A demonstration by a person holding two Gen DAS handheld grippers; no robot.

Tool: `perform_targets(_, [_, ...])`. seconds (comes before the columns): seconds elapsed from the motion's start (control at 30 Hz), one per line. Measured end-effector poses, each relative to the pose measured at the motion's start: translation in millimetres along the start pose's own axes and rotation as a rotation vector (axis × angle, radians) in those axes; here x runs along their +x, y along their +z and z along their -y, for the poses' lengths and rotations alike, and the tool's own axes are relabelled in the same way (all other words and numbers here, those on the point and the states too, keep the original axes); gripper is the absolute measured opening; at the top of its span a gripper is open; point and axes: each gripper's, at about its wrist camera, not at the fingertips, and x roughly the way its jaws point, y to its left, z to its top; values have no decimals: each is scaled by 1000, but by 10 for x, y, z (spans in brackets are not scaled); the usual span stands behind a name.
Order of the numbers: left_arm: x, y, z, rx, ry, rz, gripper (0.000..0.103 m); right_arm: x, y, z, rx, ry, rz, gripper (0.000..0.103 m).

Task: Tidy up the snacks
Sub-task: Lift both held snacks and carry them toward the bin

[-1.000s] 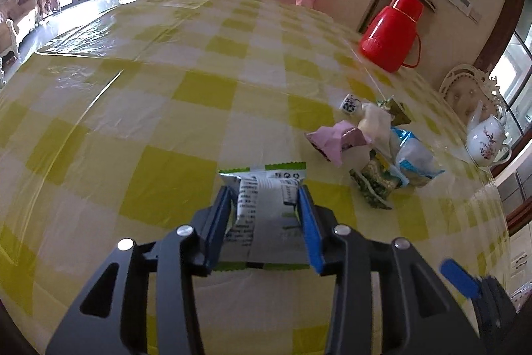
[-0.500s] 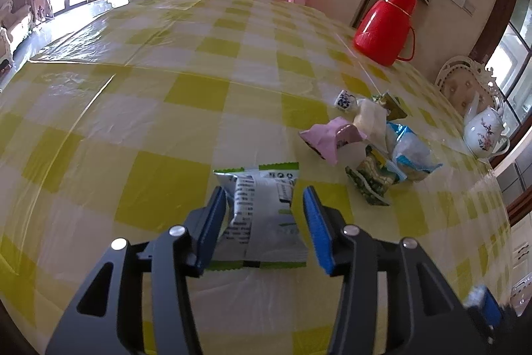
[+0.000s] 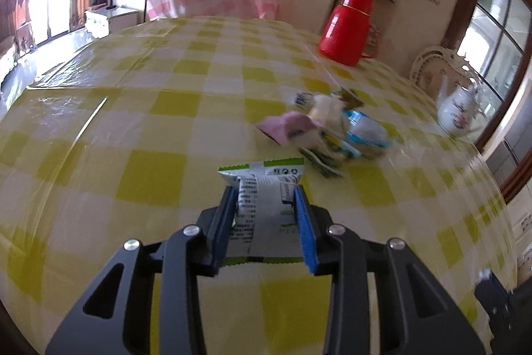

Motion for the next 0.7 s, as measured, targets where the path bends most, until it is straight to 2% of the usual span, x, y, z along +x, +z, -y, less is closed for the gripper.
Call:
perform_targets(0.37, [-311, -342, 292, 85, -7, 23, 36, -72, -64, -159, -47, 21, 1, 36])
perform_targets(0.7, [-561, -622, 578, 182, -54, 15, 36, -146, -176, -202, -51, 32, -3, 36])
